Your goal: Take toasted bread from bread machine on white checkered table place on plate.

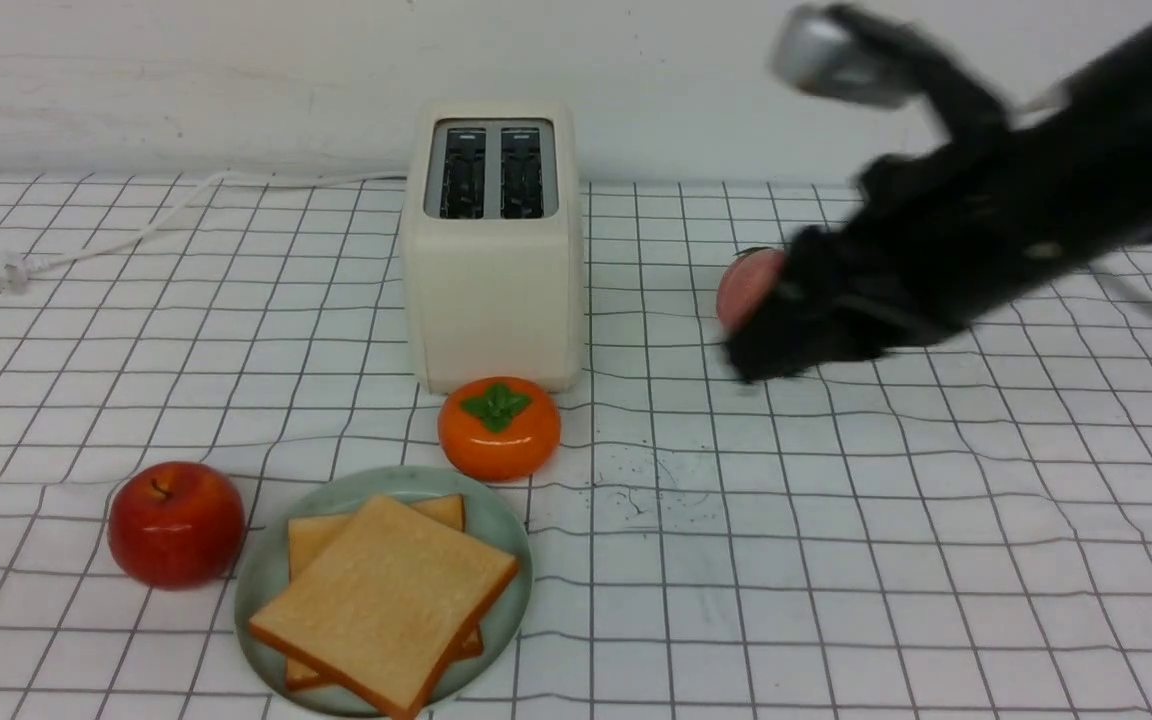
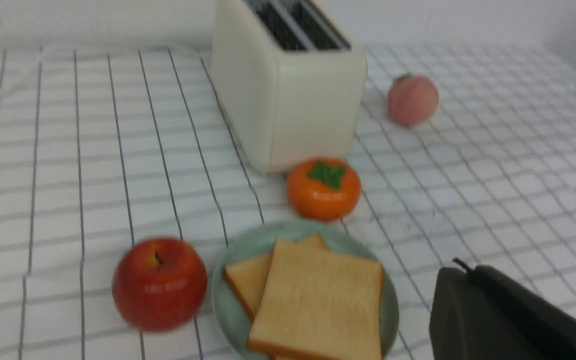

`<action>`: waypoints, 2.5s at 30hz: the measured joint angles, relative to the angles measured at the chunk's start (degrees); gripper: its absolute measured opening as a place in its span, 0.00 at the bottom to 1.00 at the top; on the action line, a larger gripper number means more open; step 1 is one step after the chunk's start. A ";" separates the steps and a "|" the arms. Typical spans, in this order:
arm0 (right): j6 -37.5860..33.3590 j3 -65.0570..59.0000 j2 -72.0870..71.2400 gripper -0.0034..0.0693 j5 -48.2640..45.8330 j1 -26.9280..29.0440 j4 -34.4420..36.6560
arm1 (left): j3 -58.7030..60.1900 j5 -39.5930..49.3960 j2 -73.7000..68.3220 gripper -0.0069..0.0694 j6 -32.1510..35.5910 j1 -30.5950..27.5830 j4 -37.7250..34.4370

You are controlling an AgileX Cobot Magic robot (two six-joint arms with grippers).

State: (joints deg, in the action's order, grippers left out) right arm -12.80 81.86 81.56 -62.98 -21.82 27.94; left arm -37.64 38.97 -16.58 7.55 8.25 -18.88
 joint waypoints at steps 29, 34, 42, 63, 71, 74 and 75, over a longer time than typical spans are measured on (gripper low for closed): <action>44.03 -61.04 -72.47 0.07 28.60 0.04 -48.04 | 28.36 -18.45 17.27 0.07 -0.01 0.00 -2.23; 44.32 -65.59 -72.47 0.08 30.60 0.04 -51.43 | 28.72 -18.06 17.27 0.07 -0.01 0.00 -2.23; 44.62 -70.04 -73.28 0.07 30.94 1.26 -51.89 | 28.85 -17.99 17.27 0.07 -0.01 0.00 -2.23; 39.94 -82.38 -82.13 0.02 44.38 19.44 -40.77 | 28.89 -17.27 17.27 0.07 -0.01 0.00 -2.23; 18.58 -83.35 -82.13 0.02 43.76 19.44 -26.34 | 28.89 -16.84 17.27 0.08 -0.01 0.00 -2.23; 18.05 -83.29 -82.13 0.02 42.84 19.44 -25.93 | 28.89 -16.73 17.27 0.08 -0.01 0.00 -2.23; 18.32 -83.11 -82.13 0.02 41.85 19.44 -25.75 | 28.89 -16.73 17.27 0.08 -0.01 0.00 -2.23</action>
State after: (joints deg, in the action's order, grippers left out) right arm 5.53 -1.25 -0.56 -21.12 -2.37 2.18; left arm -8.75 22.24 0.69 7.54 8.25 -21.11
